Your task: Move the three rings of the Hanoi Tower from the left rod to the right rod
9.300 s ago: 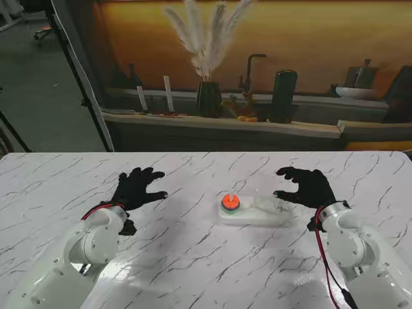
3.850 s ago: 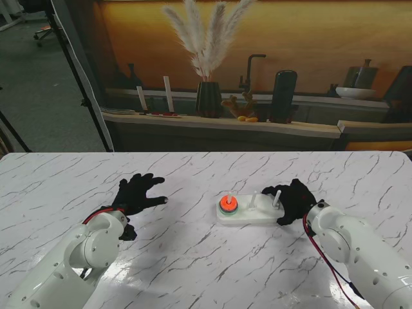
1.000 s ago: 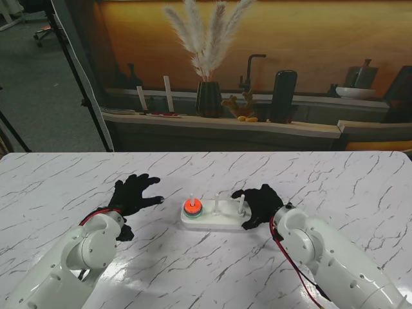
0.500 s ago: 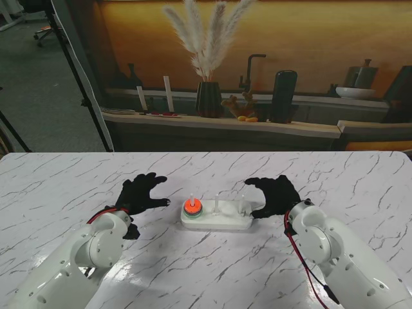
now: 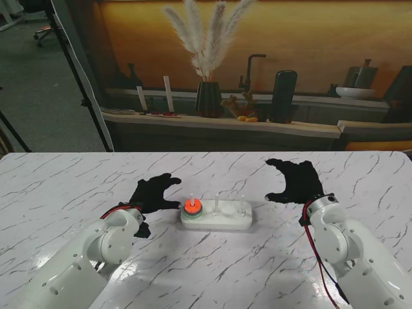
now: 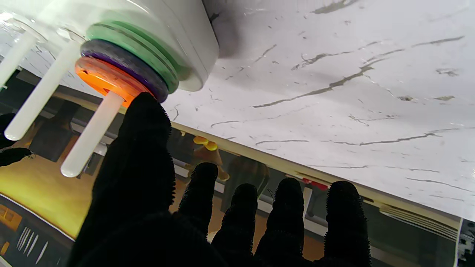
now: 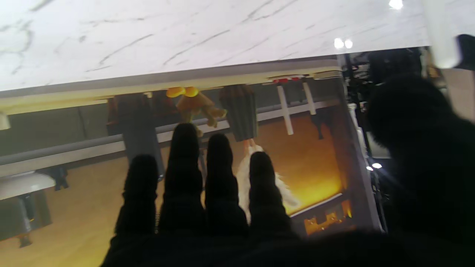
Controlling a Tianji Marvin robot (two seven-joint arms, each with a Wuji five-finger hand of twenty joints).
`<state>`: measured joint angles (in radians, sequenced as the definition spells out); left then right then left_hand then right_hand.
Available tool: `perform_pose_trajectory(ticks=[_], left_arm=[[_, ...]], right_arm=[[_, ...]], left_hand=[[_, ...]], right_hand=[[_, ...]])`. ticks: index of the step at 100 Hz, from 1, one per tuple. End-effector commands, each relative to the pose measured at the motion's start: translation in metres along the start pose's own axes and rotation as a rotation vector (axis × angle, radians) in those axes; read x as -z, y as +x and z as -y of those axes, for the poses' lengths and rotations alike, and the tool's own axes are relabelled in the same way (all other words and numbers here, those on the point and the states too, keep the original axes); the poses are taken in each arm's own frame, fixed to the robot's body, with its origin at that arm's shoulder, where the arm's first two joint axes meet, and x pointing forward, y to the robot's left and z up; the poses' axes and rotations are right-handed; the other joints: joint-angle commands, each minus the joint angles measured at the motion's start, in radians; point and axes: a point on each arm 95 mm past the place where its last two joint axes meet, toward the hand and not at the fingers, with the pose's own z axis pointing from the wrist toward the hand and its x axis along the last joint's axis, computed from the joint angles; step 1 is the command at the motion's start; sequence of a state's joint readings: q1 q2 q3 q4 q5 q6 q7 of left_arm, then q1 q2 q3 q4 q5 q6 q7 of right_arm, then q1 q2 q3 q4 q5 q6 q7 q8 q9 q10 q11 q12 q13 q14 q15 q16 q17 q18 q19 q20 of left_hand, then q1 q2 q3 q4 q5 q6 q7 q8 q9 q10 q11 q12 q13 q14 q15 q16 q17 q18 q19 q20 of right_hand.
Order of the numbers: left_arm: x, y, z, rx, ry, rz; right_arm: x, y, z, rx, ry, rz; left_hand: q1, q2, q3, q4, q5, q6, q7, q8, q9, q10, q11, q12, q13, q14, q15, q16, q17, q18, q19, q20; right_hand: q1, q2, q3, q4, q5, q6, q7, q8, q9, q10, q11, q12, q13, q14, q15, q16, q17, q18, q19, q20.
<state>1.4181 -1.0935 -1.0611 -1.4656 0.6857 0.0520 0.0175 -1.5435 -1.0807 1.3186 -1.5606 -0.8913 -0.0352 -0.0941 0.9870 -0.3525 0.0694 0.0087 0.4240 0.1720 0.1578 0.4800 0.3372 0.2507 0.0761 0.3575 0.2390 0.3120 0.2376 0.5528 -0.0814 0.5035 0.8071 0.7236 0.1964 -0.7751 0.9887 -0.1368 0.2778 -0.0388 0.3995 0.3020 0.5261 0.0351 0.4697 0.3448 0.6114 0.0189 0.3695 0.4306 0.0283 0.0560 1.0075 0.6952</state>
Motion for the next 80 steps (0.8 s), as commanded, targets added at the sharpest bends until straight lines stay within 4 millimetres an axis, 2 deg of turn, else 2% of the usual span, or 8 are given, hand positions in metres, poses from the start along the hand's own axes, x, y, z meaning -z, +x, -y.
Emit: perform_pose_trajectory(ticks=[1,5,20,80], left_arm=[[-0.002,0.008,-0.004,0.011,-0.027,-0.027],[-0.002,0.009,-0.005,0.017,-0.035,-0.029],[-0.002,0.012,-0.006,0.023,-0.08,-0.035],[-0.002,0.021,-0.01,0.04,-0.163,-0.059]], right_arm=[[0.003,-0.004,0.002,0.036,-0.002,0.031],[0.003,-0.007,0.001,0.038,-0.005,0.041],[0.003,-0.014,-0.001,0.042,-0.012,0.068],[0.004,-0.02,0.003,0.029,0.007,0.1]], left_hand=[[0.026,-0.041,0.029,0.023,-0.027,0.011,0.0,0.012,0.008,0.01,0.009,0.021,0.032,0.011,0.047,0.052,-0.001,0.029,0.076,0.038],[0.029,-0.049,0.041,0.022,-0.027,0.011,-0.002,0.013,0.005,0.012,0.009,0.023,0.031,0.01,0.079,0.096,-0.002,0.027,0.104,0.049],[0.034,-0.071,0.075,0.025,-0.041,0.009,-0.02,0.0,-0.018,0.016,0.0,0.02,0.011,0.004,0.134,0.183,-0.009,0.019,0.127,0.059],[0.029,-0.099,0.14,0.023,-0.072,0.016,-0.044,-0.029,-0.07,0.03,-0.019,0.01,-0.015,-0.004,0.161,0.285,-0.017,0.009,0.136,0.08]], right_hand=[[0.02,0.029,-0.024,0.017,0.025,0.009,-0.004,0.022,0.011,0.003,0.005,0.006,0.012,0.014,0.005,-0.001,0.0,0.334,0.01,-0.004],[0.029,0.04,-0.038,0.022,0.027,0.008,-0.002,0.024,0.012,0.003,0.007,0.005,0.011,0.014,0.007,-0.001,-0.002,0.333,0.012,-0.007],[0.041,0.061,-0.063,0.032,0.031,0.008,0.003,0.028,0.013,0.007,0.013,0.006,0.011,0.014,0.014,-0.001,0.0,0.331,0.019,-0.01],[0.052,0.08,-0.089,0.044,0.037,0.009,0.011,0.034,0.022,0.007,0.022,0.004,0.016,0.015,0.027,-0.002,0.004,0.328,0.032,-0.018]])
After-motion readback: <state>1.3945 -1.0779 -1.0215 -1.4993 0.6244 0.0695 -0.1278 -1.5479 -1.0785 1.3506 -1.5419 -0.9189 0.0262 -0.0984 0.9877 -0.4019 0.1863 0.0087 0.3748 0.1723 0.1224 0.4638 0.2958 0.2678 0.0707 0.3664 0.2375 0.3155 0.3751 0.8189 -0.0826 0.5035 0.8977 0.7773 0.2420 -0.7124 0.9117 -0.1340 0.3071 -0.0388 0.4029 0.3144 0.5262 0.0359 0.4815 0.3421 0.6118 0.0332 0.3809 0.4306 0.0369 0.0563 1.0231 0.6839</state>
